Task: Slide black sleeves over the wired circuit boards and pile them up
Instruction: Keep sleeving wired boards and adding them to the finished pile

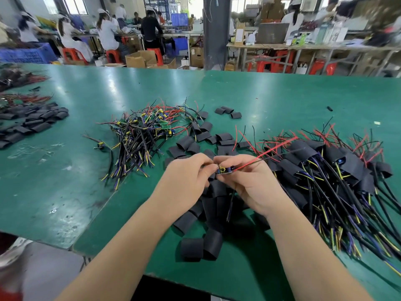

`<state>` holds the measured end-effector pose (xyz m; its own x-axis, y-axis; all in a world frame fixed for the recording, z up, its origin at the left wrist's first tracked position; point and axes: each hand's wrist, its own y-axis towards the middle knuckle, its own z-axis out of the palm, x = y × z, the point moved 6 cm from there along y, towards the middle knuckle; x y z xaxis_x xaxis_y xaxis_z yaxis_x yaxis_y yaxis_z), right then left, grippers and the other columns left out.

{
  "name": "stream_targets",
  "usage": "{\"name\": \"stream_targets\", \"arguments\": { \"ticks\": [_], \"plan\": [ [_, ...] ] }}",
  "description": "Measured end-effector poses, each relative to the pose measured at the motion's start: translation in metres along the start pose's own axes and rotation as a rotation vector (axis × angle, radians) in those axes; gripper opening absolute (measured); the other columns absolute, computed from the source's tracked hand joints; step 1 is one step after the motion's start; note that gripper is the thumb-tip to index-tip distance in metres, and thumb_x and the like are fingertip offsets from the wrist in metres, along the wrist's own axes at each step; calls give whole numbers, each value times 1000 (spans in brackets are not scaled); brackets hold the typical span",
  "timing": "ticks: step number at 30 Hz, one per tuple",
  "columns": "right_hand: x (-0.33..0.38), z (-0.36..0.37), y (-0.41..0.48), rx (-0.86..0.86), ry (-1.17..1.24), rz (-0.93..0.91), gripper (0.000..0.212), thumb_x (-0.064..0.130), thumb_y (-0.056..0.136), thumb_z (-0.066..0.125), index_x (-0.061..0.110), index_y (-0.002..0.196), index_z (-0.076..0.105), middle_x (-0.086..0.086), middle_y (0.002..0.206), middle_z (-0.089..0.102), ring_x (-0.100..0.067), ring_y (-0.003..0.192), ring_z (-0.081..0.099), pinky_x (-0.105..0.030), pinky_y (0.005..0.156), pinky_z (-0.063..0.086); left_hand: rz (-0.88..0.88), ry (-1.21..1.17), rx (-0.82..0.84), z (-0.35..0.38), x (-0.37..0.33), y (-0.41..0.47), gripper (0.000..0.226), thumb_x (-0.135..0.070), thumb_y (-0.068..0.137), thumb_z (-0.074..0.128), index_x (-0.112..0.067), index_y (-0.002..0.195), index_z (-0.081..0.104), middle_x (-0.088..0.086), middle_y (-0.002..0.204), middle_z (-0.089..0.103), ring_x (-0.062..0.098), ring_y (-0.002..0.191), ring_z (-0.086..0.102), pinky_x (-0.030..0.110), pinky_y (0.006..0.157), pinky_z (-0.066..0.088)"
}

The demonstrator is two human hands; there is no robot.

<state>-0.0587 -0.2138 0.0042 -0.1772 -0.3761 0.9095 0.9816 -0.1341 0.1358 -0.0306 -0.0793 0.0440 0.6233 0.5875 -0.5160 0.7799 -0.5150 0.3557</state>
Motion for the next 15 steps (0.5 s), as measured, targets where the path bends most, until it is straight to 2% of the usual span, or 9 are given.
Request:
{"name": "stream_targets", "arguments": {
  "ticks": [2,5,8,10,13,15],
  "plan": [
    [1,-5,0,-74,-75,-25,51,-25,81,51,18,81,77,-2,87,74,-15,76,69,-24,68,57,-3,-92,10,3,0,5,16,-25,95,54,-18,96,69,-6,64,65,8,68,60,25,73,45],
    [1,-20,1,-250,-387,-51,36,-8,82,67,23,100,67,0,86,71,-10,68,62,-23,68,53,45,-74,41,11,4,13,17,-21,95,55,-14,94,71,-4,69,64,13,70,58,30,73,44],
    [3,-40,0,-447,-939,-6,15,19,79,78,21,89,66,4,78,68,-10,68,59,-18,64,44,71,-27,53,21,13,17,17,-17,95,55,-8,96,70,4,80,64,21,79,57,36,78,43],
    [6,-42,0,-468,-1254,5,20,33,80,76,16,76,67,4,72,64,-14,69,58,-22,63,41,41,50,-27,23,23,14,19,-18,96,54,-8,94,69,4,83,66,26,82,58,41,77,43],
    [-1,-37,4,-395,-1459,80,41,41,80,71,3,65,64,-9,63,64,-26,65,59,-31,61,44,3,164,-183,17,35,7,26,-24,95,49,-10,90,70,2,84,70,30,79,63,43,71,44],
    [-4,-37,6,-377,-1480,139,41,36,79,68,-1,62,62,-12,55,59,-29,60,58,-30,55,44,-10,177,-262,14,42,5,27,-25,92,49,-10,89,71,2,79,69,30,74,64,44,68,44]
  ]
}}
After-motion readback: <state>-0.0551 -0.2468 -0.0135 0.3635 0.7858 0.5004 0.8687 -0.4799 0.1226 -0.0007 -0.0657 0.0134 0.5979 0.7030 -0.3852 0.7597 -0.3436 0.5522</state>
